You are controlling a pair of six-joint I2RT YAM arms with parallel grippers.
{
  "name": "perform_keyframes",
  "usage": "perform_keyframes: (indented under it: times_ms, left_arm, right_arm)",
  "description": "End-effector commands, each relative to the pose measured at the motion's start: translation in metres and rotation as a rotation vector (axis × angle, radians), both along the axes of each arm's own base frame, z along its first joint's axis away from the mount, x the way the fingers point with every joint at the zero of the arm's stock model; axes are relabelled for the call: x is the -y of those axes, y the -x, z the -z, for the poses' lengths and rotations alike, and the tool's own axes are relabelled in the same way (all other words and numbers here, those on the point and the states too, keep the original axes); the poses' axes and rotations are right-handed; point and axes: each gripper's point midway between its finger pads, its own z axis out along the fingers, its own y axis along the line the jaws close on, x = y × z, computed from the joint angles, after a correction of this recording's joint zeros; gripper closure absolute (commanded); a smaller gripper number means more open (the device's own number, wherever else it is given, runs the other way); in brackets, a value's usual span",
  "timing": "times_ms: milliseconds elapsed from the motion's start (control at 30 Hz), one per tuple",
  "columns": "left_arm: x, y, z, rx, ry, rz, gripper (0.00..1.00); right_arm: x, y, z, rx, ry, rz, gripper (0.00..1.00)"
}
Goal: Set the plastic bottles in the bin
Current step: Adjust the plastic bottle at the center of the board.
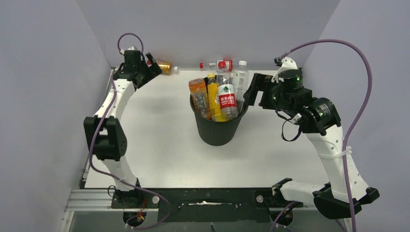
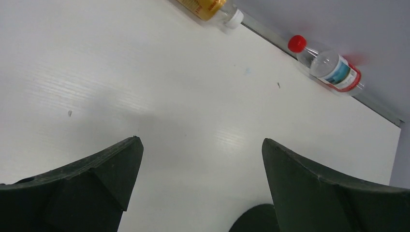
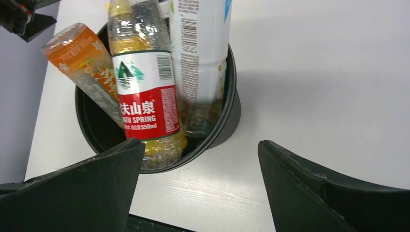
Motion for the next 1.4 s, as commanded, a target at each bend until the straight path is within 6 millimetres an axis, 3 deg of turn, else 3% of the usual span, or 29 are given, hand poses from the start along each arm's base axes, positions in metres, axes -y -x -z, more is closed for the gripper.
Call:
perform_keyframes:
  times_ms: [0,200,267,300,433,533,700,1000,1367]
  left_arm:
    - [-0.008,-0.068,-0.020,0.136,0.074,-0.026,0.02]
    - [-0.027,-0.144,0.004,0.196,0.063,-0.042,0.02]
    - [-0.032,-0.167,-0.002,0.253,0.030,-0.017,0.02]
    - [-0.036,-0.177,0.008,0.254,0.009,-0.012,0.02]
    - [-0.058,-0.200,0.016,0.317,-0.060,0.011,0.02]
    - [-0.076,-0.210,0.029,0.360,-0.089,0.041,0.02]
    - [-0.090,-0.217,0.051,0.407,-0.134,0.110,0.02]
    - [-0.076,-0.238,0.077,0.488,-0.134,0.205,0.03]
    - [-0.049,-0.245,0.102,0.540,-0.098,0.295,0.06]
  right_arm:
    - [0.009,-0.002,0.009,-0.019,0.020,0.002,0.08]
    - [0.025,-0.017,0.030,-0.070,0.013,0.009,0.08]
    - [0.031,-0.022,0.038,-0.083,0.007,0.012,0.08]
    - [0.034,-0.024,0.043,-0.092,0.005,0.011,0.08]
    - [0.043,-0.031,0.063,-0.132,0.004,0.006,0.08]
    - [0.050,-0.038,0.073,-0.153,0.001,0.006,0.08]
    - [0.055,-0.046,0.090,-0.186,-0.011,-0.003,0.08]
    - [0.057,-0.053,0.108,-0.219,-0.022,-0.013,0.09]
    - [0.065,-0.056,0.118,-0.238,-0.021,-0.008,0.10]
